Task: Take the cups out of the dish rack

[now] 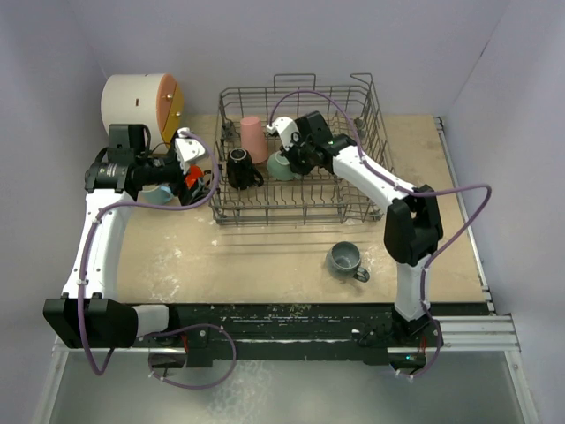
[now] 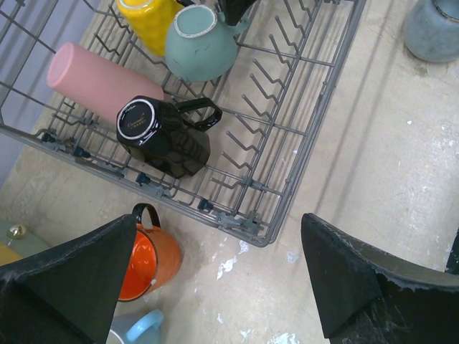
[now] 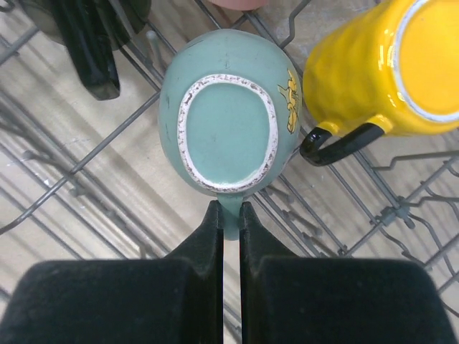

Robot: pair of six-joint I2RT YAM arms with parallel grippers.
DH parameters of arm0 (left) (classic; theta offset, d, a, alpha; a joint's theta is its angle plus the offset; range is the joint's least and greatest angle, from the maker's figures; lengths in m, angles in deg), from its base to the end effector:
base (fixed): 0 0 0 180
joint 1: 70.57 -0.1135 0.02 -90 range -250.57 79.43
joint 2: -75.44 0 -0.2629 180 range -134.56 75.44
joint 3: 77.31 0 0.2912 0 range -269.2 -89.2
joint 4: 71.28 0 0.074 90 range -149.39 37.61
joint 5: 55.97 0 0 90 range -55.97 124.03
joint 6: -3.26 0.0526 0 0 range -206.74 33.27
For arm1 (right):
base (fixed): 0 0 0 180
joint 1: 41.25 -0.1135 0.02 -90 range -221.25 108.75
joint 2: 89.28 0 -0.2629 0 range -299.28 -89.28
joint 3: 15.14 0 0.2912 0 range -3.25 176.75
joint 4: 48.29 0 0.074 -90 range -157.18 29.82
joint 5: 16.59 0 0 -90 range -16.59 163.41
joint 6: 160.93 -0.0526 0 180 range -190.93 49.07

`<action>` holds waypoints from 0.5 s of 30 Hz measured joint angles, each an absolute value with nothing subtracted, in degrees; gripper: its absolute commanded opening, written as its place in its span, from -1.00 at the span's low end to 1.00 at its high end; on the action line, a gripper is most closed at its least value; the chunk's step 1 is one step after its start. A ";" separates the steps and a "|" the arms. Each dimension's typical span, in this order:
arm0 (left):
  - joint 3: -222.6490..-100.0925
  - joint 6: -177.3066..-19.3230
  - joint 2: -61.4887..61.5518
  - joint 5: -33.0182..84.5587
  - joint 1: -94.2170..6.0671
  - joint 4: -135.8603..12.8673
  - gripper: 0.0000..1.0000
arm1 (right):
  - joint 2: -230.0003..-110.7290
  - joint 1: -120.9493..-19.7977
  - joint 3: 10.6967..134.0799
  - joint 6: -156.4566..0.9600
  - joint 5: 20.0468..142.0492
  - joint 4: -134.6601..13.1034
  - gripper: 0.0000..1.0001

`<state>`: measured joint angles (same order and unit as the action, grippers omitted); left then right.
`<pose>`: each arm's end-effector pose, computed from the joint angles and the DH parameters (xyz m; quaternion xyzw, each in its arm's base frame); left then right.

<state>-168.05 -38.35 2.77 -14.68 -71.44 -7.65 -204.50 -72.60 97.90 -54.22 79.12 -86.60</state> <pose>0.2952 -0.0350 0.3772 0.4825 0.7090 -0.2035 0.4723 0.4406 0.2745 0.2582 -0.3884 0.8199 0.0981 0.4090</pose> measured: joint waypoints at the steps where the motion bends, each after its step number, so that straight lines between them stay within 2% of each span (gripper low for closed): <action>1: -168.03 -38.35 2.77 -14.81 -71.44 -7.93 0.99 | -203.48 -72.73 97.22 -54.49 78.86 -86.23 -1.00; 6: -165.71 -38.18 3.26 -16.03 -71.44 -11.38 1.00 | -196.48 -73.12 94.27 -56.08 78.25 -83.58 -1.00; 15: -158.56 -37.00 7.04 -16.23 -67.61 -24.63 0.96 | -189.90 -74.17 96.45 -65.85 79.21 -83.10 -1.00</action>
